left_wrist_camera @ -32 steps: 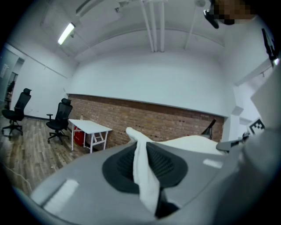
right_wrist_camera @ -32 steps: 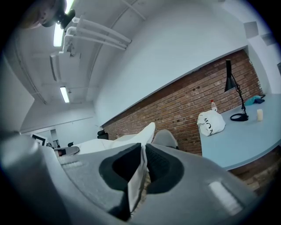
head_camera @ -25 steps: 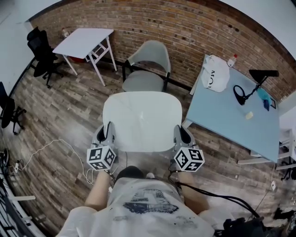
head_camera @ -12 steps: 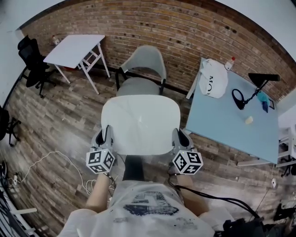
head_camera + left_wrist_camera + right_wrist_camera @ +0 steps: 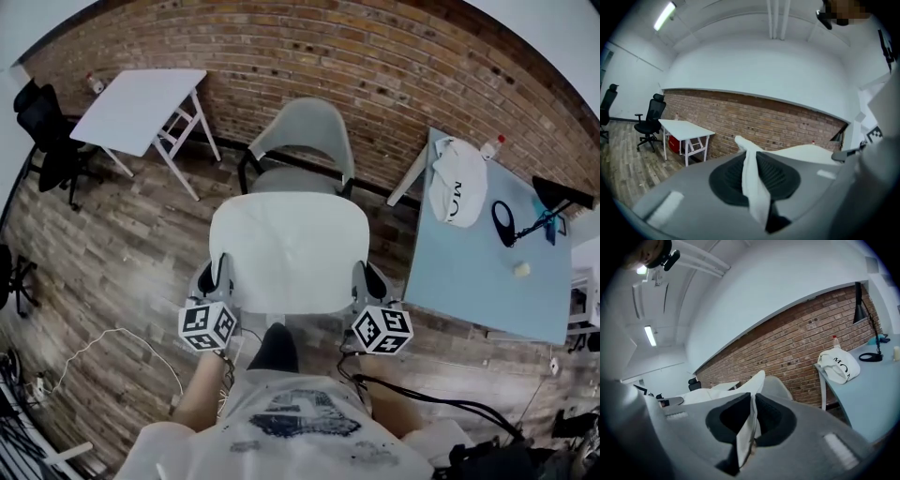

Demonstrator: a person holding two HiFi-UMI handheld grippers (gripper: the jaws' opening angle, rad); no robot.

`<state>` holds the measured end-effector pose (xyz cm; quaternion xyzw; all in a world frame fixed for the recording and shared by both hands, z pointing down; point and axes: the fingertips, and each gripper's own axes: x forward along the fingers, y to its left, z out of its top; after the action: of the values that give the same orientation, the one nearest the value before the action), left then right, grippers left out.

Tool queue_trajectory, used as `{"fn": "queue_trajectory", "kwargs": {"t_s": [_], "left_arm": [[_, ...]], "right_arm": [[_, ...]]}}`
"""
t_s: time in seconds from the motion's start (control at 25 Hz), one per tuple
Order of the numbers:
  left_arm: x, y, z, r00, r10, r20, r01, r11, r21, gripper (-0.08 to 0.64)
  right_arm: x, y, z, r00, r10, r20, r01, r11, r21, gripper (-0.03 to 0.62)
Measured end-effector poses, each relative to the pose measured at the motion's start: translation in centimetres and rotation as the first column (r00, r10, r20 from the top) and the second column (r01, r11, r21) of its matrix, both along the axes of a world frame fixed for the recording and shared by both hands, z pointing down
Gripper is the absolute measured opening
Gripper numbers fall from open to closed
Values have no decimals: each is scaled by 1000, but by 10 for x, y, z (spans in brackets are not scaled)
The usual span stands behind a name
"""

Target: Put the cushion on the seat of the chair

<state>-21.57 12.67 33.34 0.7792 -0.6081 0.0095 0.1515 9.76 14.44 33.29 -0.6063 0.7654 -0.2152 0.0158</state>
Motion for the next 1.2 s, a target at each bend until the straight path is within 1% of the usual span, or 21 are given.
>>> {"fn": "queue_trajectory", "kwargs": {"t_s": [0.16,0.28,0.4,0.56,0.72,0.88,1.0,1.2], "left_arm": [[-29,-65,1,999,33,-12,-33,999,-13,37],[-43,-104,-1,998,61,-17,-61,998,-14,37],[-52,-131,-1,997,77,-26,-78,997,-18,37],[-59,-154,0,996,85,-32,-85,996,-21,37],[-57,-184,3,995,94,-30,-95,995,-24,38],[-51,-213,14,992,120,-26,-121,992,-39,38],[-46,-236,30,991,132,-14,-132,989,-61,38],[-25,-284,62,990,141,3,-140,985,-101,38]], "right_arm": [[-26,-56,2,999,38,-14,-38,999,-25,28],[-37,-88,-1,997,74,-15,-75,997,-32,28],[-47,-112,-4,996,93,-13,-93,995,-32,28],[-55,-133,-5,995,101,-16,-101,994,-38,28],[-51,-156,-4,993,117,-11,-118,992,-41,28],[-49,-180,9,992,127,-15,-127,990,-59,28],[-43,-198,25,991,134,-13,-135,988,-75,28],[-24,-242,59,991,135,-25,-137,984,-110,28]]}}
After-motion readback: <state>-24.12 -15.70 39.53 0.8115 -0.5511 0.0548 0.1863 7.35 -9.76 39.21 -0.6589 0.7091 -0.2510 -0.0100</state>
